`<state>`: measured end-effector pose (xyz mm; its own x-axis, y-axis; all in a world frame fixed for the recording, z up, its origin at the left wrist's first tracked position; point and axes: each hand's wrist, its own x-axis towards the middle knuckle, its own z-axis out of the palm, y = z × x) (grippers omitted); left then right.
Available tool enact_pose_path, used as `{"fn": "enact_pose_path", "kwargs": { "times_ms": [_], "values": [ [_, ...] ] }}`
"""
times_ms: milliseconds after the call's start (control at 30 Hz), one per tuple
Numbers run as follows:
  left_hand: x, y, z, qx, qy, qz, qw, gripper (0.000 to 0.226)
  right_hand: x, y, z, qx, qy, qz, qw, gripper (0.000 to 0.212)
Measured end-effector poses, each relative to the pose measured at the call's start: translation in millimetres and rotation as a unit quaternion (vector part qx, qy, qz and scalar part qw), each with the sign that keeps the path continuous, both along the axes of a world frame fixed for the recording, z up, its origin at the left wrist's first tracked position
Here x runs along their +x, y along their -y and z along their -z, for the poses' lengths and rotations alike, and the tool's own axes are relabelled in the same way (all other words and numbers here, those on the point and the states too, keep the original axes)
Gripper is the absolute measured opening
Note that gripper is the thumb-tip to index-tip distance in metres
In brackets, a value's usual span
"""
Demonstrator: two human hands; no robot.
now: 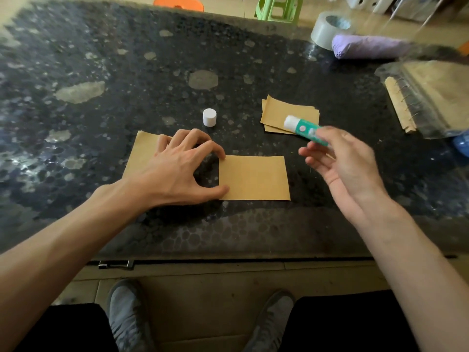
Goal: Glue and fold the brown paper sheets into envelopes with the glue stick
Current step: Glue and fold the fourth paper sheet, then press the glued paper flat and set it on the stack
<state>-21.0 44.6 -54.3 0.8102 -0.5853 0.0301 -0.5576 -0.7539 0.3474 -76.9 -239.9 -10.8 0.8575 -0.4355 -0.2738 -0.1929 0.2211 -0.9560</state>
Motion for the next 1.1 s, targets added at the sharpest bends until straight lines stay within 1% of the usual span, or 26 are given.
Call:
{"fn": "enact_pose_path", "kwargs": {
  "times_ms": [67,133,200,267,333,433,500,567,633,700,767,867,967,1033,1100],
  "values": [
    [-0.9,0.4,0.0,-0.002,0.016,0.0,1.0,0.067,-0.1,-3.6,-0.5,0.053,-0.023,-0.037,0.998,0.034],
    [-0.6,1.0,0.8,-0.005,0.031,0.001,1.0,0.064,0.1,-5.5,-1.3,0.099,-0.027,-0.084,0.991,0.035],
    [0.4,1.5,1.3,-0.011,0.04,0.003,0.999,0.059,2.2,-6.8,-1.0,0.111,-0.027,-0.133,0.985,0.034],
    [0.7,2.5,0.8,-0.027,0.04,0.002,0.999,0.053,6.4,-10.1,0.7,0.103,-0.03,-0.16,0.981,0.03],
    [0.6,3.2,-1.1,-0.055,0.033,-0.001,0.998,0.048,13.3,-16.4,3.6,0.063,-0.03,-0.163,0.984,0.027],
    [2.4,2.5,-5.1,-0.077,0.042,-0.017,0.996,0.039,28.5,-25.9,9.6,-0.027,-0.016,-0.138,0.99,0.022],
    [5.2,0.3,-6.4,-0.075,0.058,-0.04,0.995,0.033,39.2,-32.9,14.2,-0.094,0.001,-0.14,0.986,0.028],
    [7.6,-2.9,-6.8,-0.082,0.064,-0.065,0.992,0.029,50.3,-41.2,19.0,-0.19,0.023,-0.142,0.971,0.032],
    [9.9,-6.2,-7.3,-0.101,0.061,-0.085,0.989,0.021,62.5,-50.4,22.2,-0.277,0.049,-0.135,0.95,0.03],
    [12.8,-9.8,-7.8,-0.122,0.061,-0.105,0.985,0.013,75.9,-58.1,27.3,-0.343,0.072,-0.139,0.926,0.028],
    [15.2,-13.4,-8.7,-0.139,0.062,-0.121,0.981,0.017,88.3,-64.0,32.9,-0.396,0.083,-0.148,0.902,0.026],
    [15.9,-17.4,-10.8,-0.159,0.05,-0.136,0.977,0.022,99.2,-70.6,40.0,-0.434,0.09,-0.15,0.884,0.024],
    [15.6,-19.6,-9.9,-0.165,0.031,-0.143,0.976,0.028,102.0,-75.8,45.8,-0.45,0.088,-0.149,0.876,0.025],
    [16.6,-21.1,-8.1,-0.157,0.028,-0.147,0.976,0.036,102.4,-77.9,49.4,-0.456,0.086,-0.149,0.873,0.026],
    [17.5,-23.1,-7.8,-0.167,0.027,-0.149,0.974,0.038,102.6,-78.8,49.7,-0.46,0.084,-0.148,0.871,0.027]
  ]
}}
